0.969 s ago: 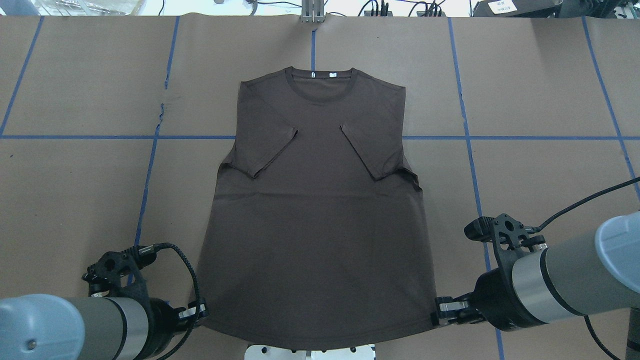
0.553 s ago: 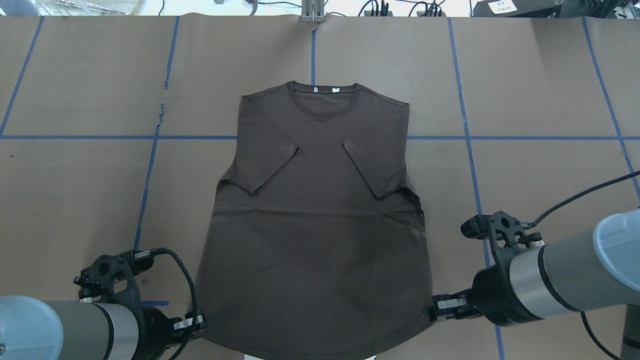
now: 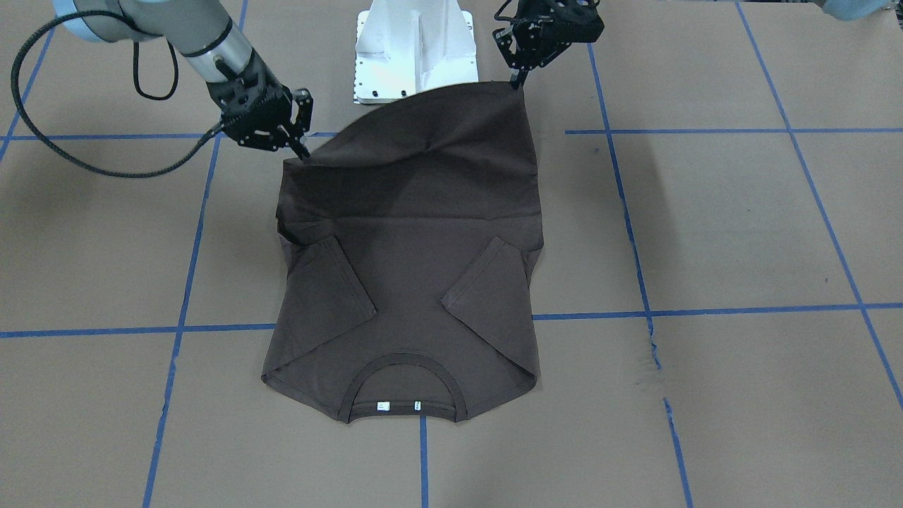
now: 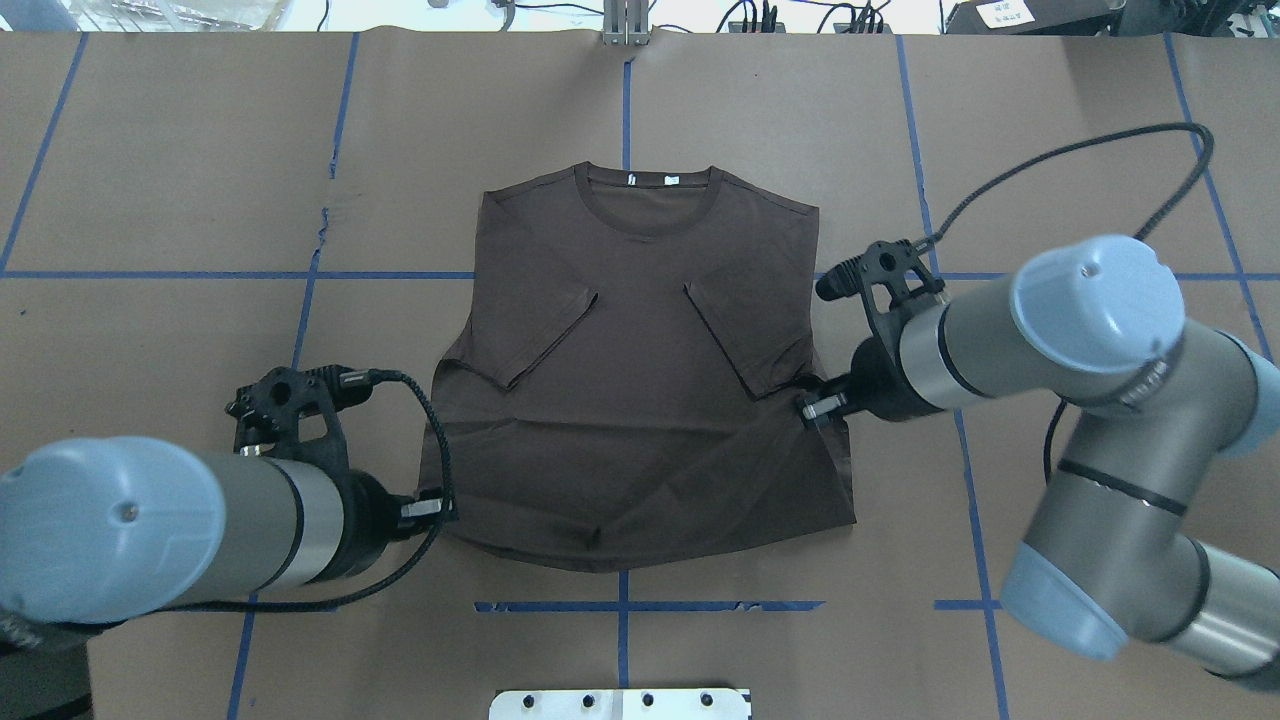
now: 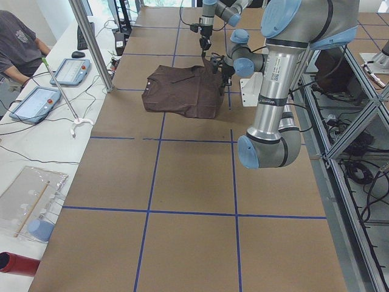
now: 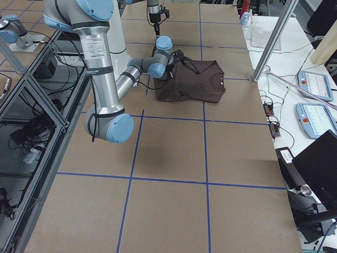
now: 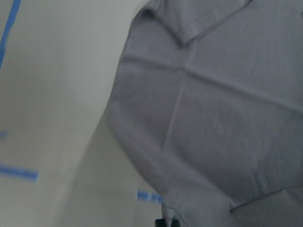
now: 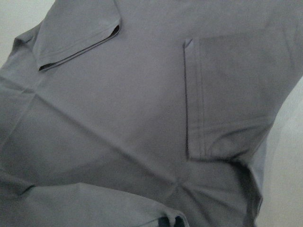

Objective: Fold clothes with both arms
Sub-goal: 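Lift the hem with both grippers and fold it toward the collar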

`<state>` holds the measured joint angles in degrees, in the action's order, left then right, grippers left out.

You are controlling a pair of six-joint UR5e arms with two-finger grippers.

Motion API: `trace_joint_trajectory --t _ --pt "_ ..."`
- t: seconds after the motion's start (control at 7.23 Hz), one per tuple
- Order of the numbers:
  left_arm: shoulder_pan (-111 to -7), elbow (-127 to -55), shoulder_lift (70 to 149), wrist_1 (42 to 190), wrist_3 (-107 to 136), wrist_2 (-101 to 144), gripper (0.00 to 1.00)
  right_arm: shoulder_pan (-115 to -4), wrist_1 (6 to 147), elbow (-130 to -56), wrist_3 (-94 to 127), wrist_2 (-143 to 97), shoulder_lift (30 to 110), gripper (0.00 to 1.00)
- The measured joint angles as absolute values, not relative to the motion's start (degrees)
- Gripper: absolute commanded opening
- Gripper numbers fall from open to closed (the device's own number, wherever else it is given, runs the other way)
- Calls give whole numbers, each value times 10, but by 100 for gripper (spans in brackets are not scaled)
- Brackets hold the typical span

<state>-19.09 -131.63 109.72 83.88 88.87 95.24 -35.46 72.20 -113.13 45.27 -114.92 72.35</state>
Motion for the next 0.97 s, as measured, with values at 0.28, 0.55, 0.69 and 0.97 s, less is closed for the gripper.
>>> trace_joint_trajectory --t 0.28,0.55,0.69,0.97 --pt "-259 -1239 1139 877 827 955 0 -421 685 -1023 412 -1209 666 0" --pt "-330 -1151 1148 968 775 975 0 -466 638 -941 401 -1240 633 0" --pt "-357 -1102 1152 1016 756 986 0 -482 630 -908 381 -1243 616 0" --pt "-390 -987 1181 1111 742 992 0 -496 628 -857 323 -1228 601 0"
